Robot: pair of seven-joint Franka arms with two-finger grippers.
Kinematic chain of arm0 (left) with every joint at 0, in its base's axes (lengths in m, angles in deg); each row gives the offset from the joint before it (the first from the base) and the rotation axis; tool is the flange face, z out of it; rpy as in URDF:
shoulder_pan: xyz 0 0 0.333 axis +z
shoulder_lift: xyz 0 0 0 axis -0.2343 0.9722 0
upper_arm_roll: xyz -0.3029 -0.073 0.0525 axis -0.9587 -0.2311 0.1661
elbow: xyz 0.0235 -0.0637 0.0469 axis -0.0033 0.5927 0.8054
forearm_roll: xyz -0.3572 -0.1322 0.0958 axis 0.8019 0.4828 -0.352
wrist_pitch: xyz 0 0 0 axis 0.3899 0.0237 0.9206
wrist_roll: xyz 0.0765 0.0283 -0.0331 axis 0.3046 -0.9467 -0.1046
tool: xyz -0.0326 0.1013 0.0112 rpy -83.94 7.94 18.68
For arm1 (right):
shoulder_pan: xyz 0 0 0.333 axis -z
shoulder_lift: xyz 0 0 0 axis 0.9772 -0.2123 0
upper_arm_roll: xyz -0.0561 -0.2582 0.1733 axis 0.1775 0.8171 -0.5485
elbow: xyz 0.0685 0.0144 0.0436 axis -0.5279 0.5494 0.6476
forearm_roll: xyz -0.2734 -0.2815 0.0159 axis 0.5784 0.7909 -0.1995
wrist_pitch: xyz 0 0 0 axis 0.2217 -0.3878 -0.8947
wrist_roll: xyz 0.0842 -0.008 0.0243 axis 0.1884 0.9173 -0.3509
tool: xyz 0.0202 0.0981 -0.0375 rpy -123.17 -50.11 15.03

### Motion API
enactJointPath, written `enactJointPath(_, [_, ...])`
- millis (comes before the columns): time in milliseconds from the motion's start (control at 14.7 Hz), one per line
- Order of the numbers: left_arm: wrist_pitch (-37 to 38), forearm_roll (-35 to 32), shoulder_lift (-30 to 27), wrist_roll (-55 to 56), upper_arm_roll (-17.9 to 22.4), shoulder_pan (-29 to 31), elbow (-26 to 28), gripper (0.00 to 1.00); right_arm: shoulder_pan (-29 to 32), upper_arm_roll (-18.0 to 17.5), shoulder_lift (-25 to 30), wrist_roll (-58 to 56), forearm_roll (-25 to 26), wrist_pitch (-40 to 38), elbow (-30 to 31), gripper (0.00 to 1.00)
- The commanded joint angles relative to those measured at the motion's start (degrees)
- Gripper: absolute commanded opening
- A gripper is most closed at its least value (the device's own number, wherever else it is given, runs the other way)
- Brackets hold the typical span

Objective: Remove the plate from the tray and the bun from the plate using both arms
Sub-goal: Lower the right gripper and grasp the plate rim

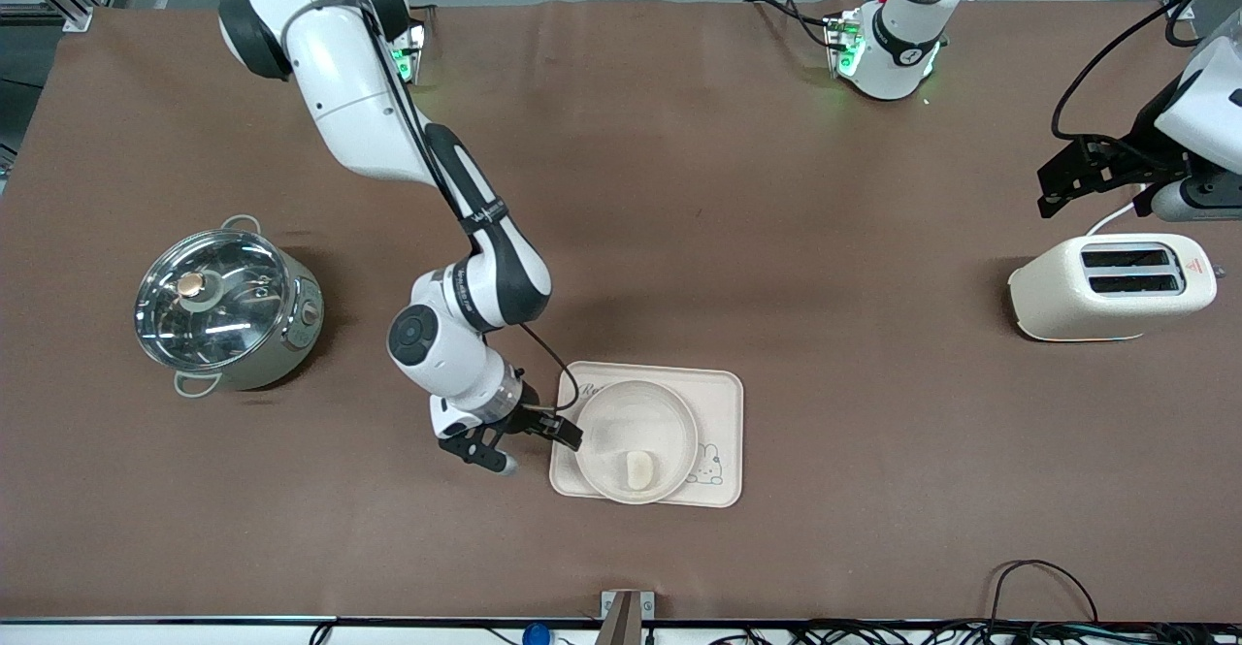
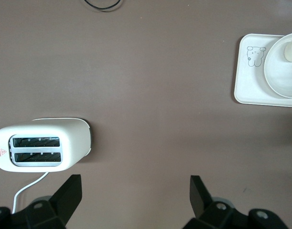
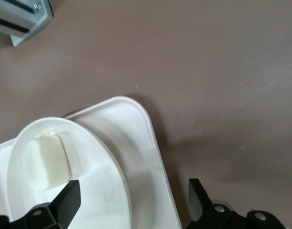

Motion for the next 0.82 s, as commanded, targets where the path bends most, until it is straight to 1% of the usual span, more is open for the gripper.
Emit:
enactJointPath(0, [0.3,0.0,0.2,-1.1,-0.2,0.2,-0.8,1.00,-1.6,0.4,-2.1,1.5,-0.7,0.6,-2.6,1.00])
enactJointPath(205, [0.3,0.0,0.2,-1.1,-0.2,0.2,-0.7,1.00,-2.7,0.4,-2.2,3.1,-0.5,0.5,-2.6,0.99])
enactJointPath(409, [0.3,0.0,0.2,-1.1,-0.2,0.2,-0.7,1.00,-3.0,0.6,-2.4,1.4,0.4,0.5,-2.8,0.97])
enactJointPath(545, [0.3,0.0,0.2,-1.1,-0.2,0.2,-0.7,1.00,-3.2,0.5,-2.4,-1.6,2.0,0.6,-2.9,0.83])
enactJointPath(614, [0.3,0.0,0.2,-1.1,-0.2,0.2,-0.7,1.00,-3.2,0.5,-2.4,-2.2,2.1,0.6,-2.9,0.74])
enactJointPath(750, [0.3,0.0,0.2,-1.1,-0.2,0.2,-0.7,1.00,-3.3,0.5,-2.8,-4.2,2.2,0.7,-2.7,0.51])
